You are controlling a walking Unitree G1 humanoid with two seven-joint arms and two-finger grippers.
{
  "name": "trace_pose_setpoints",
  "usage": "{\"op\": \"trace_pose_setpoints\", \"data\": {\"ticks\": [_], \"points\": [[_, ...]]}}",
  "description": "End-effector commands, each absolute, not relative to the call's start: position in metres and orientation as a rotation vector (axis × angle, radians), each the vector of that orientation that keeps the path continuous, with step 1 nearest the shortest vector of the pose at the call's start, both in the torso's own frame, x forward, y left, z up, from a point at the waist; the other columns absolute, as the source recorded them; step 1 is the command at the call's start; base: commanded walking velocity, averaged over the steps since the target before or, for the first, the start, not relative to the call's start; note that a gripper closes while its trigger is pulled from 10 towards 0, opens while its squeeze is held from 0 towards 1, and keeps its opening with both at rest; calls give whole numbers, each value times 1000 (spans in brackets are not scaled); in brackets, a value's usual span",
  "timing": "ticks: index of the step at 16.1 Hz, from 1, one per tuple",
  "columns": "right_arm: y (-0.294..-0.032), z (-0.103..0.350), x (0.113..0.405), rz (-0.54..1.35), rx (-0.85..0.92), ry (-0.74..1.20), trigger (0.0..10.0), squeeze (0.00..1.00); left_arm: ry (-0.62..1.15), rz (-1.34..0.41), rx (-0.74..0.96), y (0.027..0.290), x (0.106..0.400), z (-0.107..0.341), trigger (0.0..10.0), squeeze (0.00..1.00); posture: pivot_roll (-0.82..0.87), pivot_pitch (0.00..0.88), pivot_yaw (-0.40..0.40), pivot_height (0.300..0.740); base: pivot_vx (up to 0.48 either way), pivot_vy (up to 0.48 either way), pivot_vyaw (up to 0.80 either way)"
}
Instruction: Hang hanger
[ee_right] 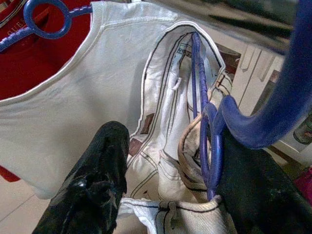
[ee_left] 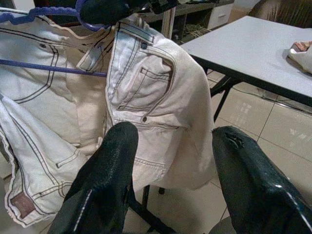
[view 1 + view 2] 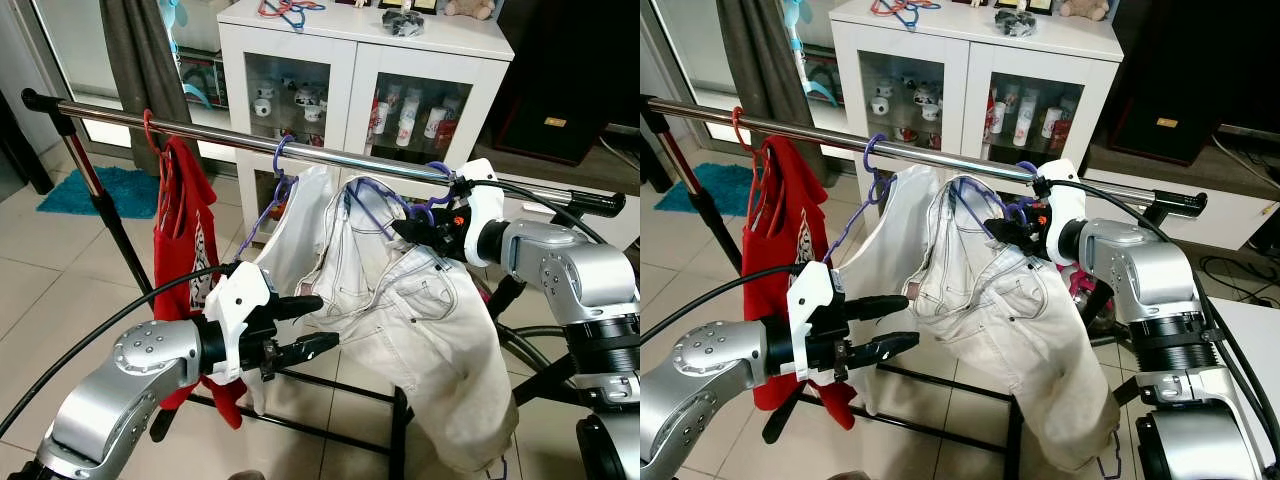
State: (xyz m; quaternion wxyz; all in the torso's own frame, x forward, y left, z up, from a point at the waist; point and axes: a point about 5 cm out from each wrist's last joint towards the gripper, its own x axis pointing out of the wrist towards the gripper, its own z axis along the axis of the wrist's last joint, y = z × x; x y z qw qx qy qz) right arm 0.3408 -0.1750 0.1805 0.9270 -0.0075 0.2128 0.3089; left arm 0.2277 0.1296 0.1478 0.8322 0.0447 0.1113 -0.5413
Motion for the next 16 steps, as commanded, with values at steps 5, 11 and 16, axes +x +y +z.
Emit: {"op": "trace_pose_setpoints", "data": {"ticks": [5, 11, 16], "points": [[-175, 184, 344, 647, 4, 430, 0, 0, 220, -1139, 129, 130, 233, 150, 10000, 0, 114, 0, -55, 740, 0, 0, 0], [-170, 185, 344, 684, -9, 417, 0, 0, 219, -1124, 131, 131, 233, 149, 10000, 0, 111, 0, -67, 740, 0, 0, 0], [-168, 185, 339, 697, 13, 405, 0, 0, 223, -1106, 119, 129, 229, 144, 10000, 0, 99, 0, -71, 740, 0, 0, 0]]}}
